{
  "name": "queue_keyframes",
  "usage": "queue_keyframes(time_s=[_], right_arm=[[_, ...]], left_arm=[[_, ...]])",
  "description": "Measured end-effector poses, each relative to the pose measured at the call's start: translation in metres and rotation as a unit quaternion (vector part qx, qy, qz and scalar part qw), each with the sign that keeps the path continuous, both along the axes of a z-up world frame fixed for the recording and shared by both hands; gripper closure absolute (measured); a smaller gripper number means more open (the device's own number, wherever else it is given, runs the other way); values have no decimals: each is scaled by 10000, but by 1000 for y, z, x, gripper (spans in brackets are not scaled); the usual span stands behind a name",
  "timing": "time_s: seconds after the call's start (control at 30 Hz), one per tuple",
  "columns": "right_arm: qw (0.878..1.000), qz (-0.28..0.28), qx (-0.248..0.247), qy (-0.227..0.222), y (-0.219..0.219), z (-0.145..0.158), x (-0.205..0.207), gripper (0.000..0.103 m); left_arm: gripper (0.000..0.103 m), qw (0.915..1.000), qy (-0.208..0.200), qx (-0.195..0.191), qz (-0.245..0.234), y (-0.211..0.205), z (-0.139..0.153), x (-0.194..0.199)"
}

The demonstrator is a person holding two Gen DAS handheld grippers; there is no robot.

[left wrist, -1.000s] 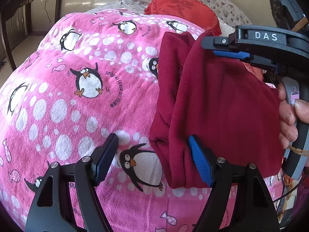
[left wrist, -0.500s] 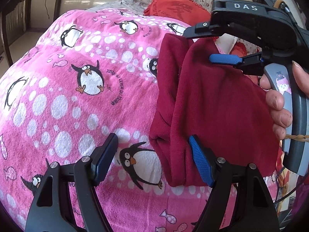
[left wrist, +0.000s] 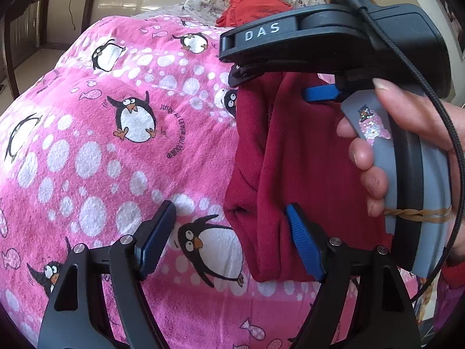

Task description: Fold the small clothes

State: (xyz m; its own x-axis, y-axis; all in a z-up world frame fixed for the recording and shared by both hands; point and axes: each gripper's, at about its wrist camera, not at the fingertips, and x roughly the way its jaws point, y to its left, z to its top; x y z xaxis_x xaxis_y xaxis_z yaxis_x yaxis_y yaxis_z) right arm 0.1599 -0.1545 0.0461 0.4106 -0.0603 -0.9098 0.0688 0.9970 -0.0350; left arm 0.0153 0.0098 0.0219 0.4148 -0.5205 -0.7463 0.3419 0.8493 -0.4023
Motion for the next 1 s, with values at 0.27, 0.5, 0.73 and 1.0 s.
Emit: queue_keyframes(time_s=[0.27, 0.5, 0.73, 1.0], right_arm=[[9992, 112, -160, -342, -5, -1, -8, 24], [9941, 194, 940, -507, -39, 21, -28, 67], [9907, 262, 1208, -573, -42, 20, -34, 68], [9877, 292, 1398, -629, -48, 17, -34, 68]], left_arm=[[24, 10000, 0, 21, -13, -5, 1, -3], [20, 9997, -70, -37, -248, -18, 7, 0], [20, 9996, 53, -191, -191, -29, 10, 20], [20, 9999, -43, -40, -133, -47, 10, 35]])
